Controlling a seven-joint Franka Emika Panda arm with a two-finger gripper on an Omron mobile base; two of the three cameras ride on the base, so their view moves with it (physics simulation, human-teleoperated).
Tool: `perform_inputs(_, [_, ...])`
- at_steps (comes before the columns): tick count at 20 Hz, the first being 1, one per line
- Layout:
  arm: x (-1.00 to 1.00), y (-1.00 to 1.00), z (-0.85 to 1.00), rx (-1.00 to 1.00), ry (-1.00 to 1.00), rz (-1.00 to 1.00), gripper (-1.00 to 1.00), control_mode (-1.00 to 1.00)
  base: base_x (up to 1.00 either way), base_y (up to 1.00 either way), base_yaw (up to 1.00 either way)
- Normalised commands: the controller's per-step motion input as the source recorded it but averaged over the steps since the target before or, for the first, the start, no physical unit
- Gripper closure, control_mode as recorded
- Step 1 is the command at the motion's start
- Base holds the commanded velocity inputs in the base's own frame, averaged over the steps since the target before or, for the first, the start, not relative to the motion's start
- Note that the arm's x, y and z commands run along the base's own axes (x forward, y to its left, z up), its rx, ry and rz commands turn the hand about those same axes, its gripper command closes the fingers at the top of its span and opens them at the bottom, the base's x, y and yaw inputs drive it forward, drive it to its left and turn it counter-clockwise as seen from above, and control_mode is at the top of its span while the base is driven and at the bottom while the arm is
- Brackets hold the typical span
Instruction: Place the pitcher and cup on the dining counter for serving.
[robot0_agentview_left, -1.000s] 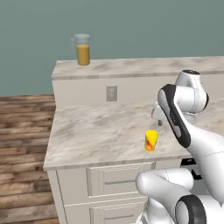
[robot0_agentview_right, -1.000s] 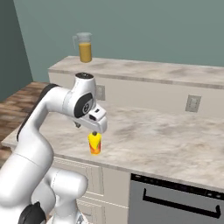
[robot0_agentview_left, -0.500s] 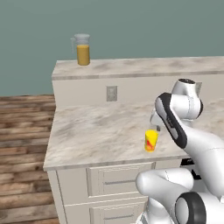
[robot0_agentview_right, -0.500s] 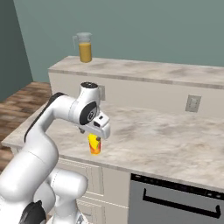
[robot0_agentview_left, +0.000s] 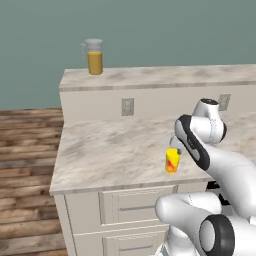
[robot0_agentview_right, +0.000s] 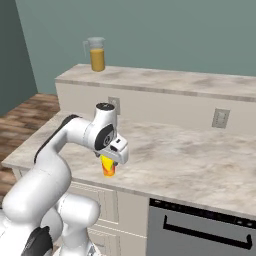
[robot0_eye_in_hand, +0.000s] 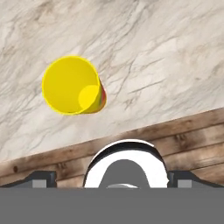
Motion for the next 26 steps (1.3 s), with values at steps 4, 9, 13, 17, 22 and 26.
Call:
perform_inputs(4, [0.27, -0.06, -0.20, -0.01, 0.00, 0.00, -1.00, -1.00, 0.00, 0.00, 0.00])
perform_inputs(9, [0.21, -0.10, -0.17, 0.00, 0.00, 0.00, -1.00, -1.00, 0.00, 0.00, 0.00])
perform_inputs(13, [0.05, -0.13, -0.25, 0.00, 0.01, 0.00, -1.00, -1.00, 0.00, 0.00, 0.00])
perform_inputs(17, [0.00, -0.16, -0.27, 0.00, 0.02, 0.00, -1.00, -1.00, 0.00, 0.00, 0.00])
perform_inputs(22, [0.00, -0.10, -0.23, 0.00, 0.00, 0.00, -1.00, -1.00, 0.00, 0.00, 0.00])
perform_inputs(26, [0.00, -0.05, -0.15, 0.00, 0.00, 0.00, -1.00, -1.00, 0.00, 0.00, 0.00])
